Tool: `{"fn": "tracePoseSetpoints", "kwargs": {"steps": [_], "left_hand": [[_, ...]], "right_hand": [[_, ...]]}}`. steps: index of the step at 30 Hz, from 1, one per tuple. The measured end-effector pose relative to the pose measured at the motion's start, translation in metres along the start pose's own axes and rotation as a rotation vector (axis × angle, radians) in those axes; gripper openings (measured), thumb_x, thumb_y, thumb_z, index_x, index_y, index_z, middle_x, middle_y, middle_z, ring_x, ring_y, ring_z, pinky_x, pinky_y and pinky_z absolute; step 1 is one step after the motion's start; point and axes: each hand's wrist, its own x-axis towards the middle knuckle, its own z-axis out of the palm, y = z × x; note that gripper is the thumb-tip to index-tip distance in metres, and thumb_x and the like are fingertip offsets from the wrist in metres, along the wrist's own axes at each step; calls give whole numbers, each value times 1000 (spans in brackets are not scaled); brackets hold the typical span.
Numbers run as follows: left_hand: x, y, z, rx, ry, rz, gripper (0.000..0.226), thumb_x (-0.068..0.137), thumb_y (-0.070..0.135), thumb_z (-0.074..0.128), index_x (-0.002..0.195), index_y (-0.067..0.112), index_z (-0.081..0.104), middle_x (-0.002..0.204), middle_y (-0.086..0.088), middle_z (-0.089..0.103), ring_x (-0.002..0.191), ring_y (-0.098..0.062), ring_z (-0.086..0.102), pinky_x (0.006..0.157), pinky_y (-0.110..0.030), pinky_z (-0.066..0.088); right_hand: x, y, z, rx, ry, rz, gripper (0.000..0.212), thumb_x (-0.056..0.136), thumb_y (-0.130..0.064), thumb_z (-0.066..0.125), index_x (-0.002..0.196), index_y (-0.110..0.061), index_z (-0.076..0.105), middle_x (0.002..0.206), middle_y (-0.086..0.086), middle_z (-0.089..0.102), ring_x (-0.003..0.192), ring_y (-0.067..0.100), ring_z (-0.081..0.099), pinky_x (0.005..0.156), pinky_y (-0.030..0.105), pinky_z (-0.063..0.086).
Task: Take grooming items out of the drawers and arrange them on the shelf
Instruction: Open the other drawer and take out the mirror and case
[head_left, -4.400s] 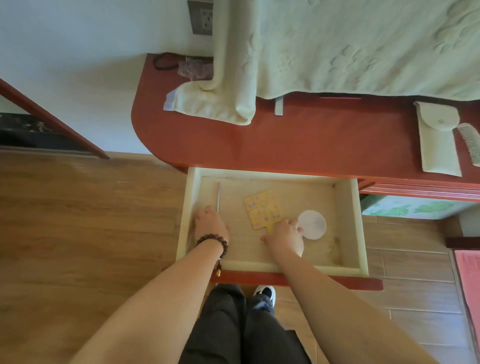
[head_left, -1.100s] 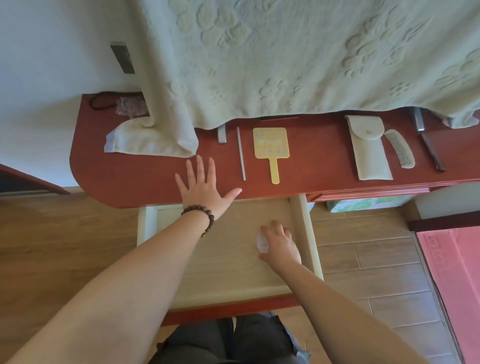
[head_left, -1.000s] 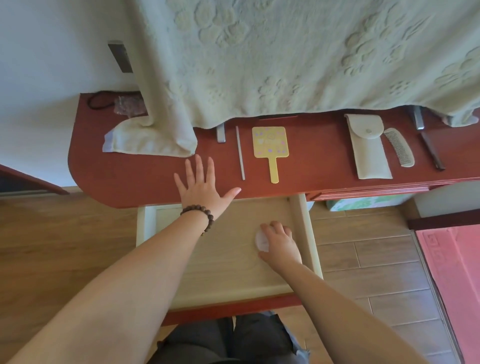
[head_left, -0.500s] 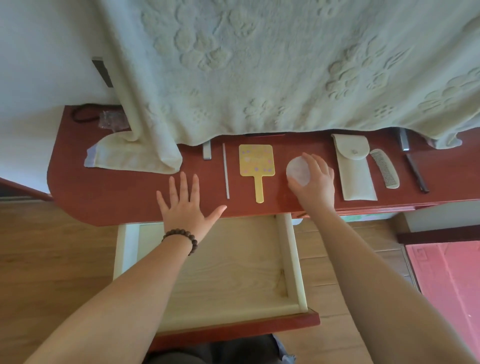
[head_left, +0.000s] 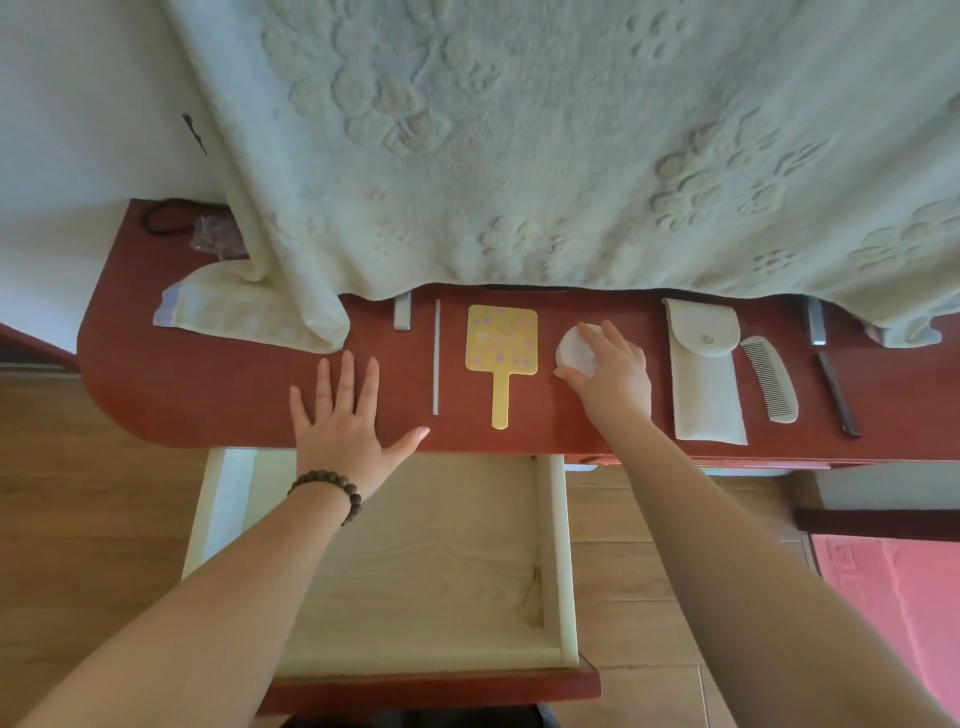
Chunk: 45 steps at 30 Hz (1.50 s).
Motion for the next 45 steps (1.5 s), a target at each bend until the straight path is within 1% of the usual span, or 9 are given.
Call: {"fn": "tracePoseSetpoints", "kwargs": {"steps": [8,10,14,17,23,29,34,38,45], "left_hand": [[2,0,-9,-47,-121,-4,104,68,91,8,150,29,-10,160,0,-12,146,-24,-14,117,-54,-3],[-4,3,-19,-109,-129,-25,98,75,85,18,151,28,-3,161,0,-4,147,-23,-9,117,-55,1],[-51,7,-29,-230,65,18,81,85,70,24,148,19,24,156,-4,26,146,-23,17,115,-57,14],[-111,-8,-14,-267,162,81,77,85,68,27,142,17,35,150,-7,37,142,-26,27,112,-59,21],[-229,-58,45,-149,56,101,85,84,70,30,152,22,12,159,-12,8,146,-35,9,111,-63,16],[-288,-100,76,-71,-40,194,81,85,65,32,152,23,12,159,-16,-3,145,-37,8,111,-62,17],[-290,-110,82,-28,-143,211,81,87,65,27,151,30,-8,160,-9,-7,146,-32,-6,115,-58,6],[-273,-107,72,-9,-183,236,83,90,62,29,144,32,-26,154,-7,-28,143,-29,-23,115,-56,-7],[-219,-101,53,12,-257,234,92,88,61,35,140,31,-35,149,-6,-38,141,-30,-28,115,-57,-7]], "right_hand": [[-37,2,0,131,105,-68,82,82,-51,64,149,-35,19,161,0,3,148,18,-4,119,43,17],[-65,0,1,132,117,-103,80,84,-49,63,149,-32,20,161,2,4,148,20,-2,118,45,18],[-135,0,15,175,108,-92,73,89,-44,58,149,-31,20,161,-1,3,148,18,-2,116,48,22],[-194,4,35,114,90,-46,74,91,-42,56,150,-32,14,161,-1,-4,148,18,-5,118,48,18],[-315,1,96,-127,7,-126,78,90,-60,40,148,-40,-8,157,0,-22,145,20,-21,118,46,-4],[-376,0,136,-272,-110,-124,79,90,-57,41,148,-40,-10,155,2,-27,143,24,-25,118,47,-6],[-383,-1,142,-403,-216,-82,87,91,-44,48,146,-37,-19,150,5,-37,139,29,-33,119,47,-6],[-366,-10,136,-450,-254,-69,91,90,-36,48,143,-36,-26,149,6,-39,138,29,-34,118,48,-9],[-314,-27,130,-486,-270,-64,98,83,-25,50,143,-36,-28,150,6,-37,141,31,-29,118,49,-8]]}}
